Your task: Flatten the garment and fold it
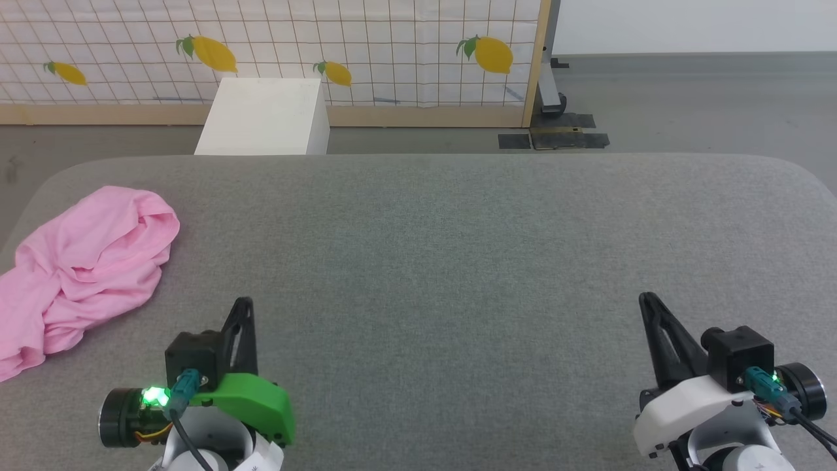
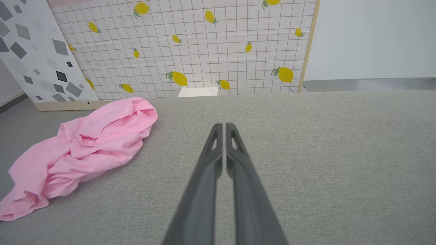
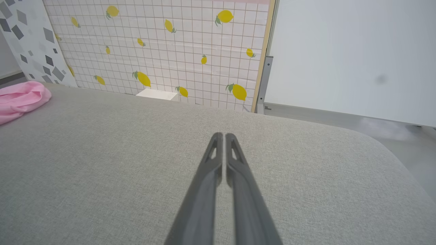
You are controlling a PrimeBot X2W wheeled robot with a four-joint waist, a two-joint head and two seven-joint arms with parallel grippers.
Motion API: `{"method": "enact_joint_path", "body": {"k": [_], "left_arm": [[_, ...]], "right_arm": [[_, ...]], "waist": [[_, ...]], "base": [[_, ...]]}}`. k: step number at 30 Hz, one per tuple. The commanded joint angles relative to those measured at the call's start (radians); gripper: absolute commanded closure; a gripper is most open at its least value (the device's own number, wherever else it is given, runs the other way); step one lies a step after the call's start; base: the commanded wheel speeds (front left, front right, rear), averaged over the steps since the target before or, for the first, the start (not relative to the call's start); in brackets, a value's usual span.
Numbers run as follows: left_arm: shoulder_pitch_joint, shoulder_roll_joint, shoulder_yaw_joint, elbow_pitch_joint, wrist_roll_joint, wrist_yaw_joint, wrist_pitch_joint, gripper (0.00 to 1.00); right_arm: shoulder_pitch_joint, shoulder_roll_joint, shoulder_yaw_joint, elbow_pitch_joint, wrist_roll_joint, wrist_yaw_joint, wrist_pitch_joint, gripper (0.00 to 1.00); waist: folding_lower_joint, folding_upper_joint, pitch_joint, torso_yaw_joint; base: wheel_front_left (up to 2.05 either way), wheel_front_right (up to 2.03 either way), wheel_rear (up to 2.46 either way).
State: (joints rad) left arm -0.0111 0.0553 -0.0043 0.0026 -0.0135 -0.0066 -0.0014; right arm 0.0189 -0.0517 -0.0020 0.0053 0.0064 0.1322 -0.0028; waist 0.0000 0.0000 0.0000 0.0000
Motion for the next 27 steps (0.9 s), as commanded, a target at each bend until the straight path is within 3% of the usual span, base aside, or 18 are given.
{"method": "enact_joint_path", "body": {"k": [1,27], "left_arm": [[0.000,0.000,-0.001,0.000,-0.002,0.000,0.000,0.00],[-0.030,0.000,-0.056,0.037,-0.058,0.027,-0.042,0.00]], "right_arm": [[0.000,0.000,0.000,0.000,0.000,0.000,0.000,0.00],[-0.014,0.000,0.000,0.015,0.023,0.000,-0.028,0.00]], "waist": [[0.0000,0.0000,0.000,0.000],[0.0000,0.0000,0.001,0.000]], "base": [[0.00,0.00,0.00],[0.00,0.00,0.00]]}}
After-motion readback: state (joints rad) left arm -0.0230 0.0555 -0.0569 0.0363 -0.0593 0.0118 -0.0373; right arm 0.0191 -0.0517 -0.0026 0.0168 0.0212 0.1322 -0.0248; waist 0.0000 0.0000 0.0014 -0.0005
